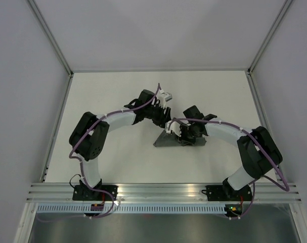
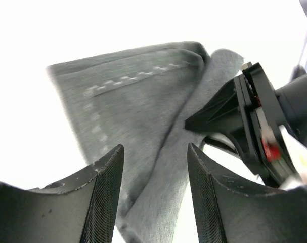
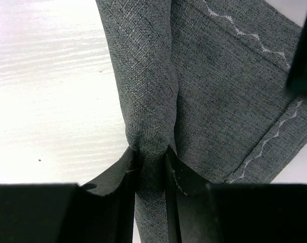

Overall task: Fold the napkin, place the utensils inside, and roll it up
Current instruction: Roll the napkin with the utensil

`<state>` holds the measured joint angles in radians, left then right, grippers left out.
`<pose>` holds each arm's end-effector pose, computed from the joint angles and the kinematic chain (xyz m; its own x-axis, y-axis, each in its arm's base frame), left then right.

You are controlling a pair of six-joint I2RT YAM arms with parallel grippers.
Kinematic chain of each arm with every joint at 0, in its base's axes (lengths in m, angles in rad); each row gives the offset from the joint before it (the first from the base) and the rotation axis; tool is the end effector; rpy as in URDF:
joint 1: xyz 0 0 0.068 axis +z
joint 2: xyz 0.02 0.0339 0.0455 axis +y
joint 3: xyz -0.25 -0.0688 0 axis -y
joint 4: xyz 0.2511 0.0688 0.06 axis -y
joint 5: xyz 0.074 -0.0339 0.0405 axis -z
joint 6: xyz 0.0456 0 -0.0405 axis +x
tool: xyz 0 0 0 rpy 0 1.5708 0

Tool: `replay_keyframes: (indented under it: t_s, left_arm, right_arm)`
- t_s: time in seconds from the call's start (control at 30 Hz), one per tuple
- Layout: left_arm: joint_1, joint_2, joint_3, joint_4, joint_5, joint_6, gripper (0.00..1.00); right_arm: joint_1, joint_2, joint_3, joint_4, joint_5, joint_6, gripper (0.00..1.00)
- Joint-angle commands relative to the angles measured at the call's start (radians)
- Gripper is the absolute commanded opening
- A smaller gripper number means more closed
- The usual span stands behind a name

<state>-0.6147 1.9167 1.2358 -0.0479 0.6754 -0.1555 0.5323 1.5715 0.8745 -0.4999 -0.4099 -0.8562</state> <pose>0.3262 -0.2652 0.1643 -0.6662 0.3224 -0.6725 0.7368 0.4237 -0.5269 0.2437 0.1646 0.1405 -0.0793 -0.8507 -0.5196 -0.9931 0.1126 -0.0328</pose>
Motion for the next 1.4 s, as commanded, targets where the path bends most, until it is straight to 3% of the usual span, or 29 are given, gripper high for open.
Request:
replay_keyframes:
  t_s: [0.0,0.33,0.47,0.63,0.87,1.23,1.27,1.37]
  left_arm:
    - [0.052,-0.157,-0.137,0.172,-0.172,-0.117,0.57]
    - [0.046,-0.47,-0.554,0.535,-0.447,-0.136,0.59]
    - [-0.058,-0.531,-0.659,0.614,-0.557,-0.06,0.61]
    - [-0.262,-0.524,-0.679,0.657,-0.779,0.213,0.62]
    - [-0.466,-0.382,-0.612,0.672,-0.91,0.506,0.66]
    - [-0.519,-0.147,-0.487,0.718,-0.924,0.694,0.71]
    - [-0.519,-0.134,-0.466,0.718,-0.922,0.709,0.77]
    - [-0.525,-0.079,-0.437,0.721,-0.916,0.734,0.77]
  right_arm:
    - [-0.025,0.065,0.082,-0.175,-0.112,-0.047,0.15]
    - [-0.12,0.339,0.303,-0.394,-0.24,-0.15,0.15]
    - [-0.137,0.421,0.391,-0.44,-0.242,-0.159,0.15]
    - [-0.149,0.522,0.481,-0.502,-0.248,-0.182,0.15]
    - [-0.169,0.604,0.544,-0.552,-0.254,-0.178,0.16]
    - [-0.193,0.659,0.607,-0.608,-0.253,-0.182,0.15]
    - [-0.195,0.665,0.609,-0.611,-0.251,-0.182,0.15]
    - [-0.198,0.68,0.621,-0.621,-0.253,-0.182,0.15]
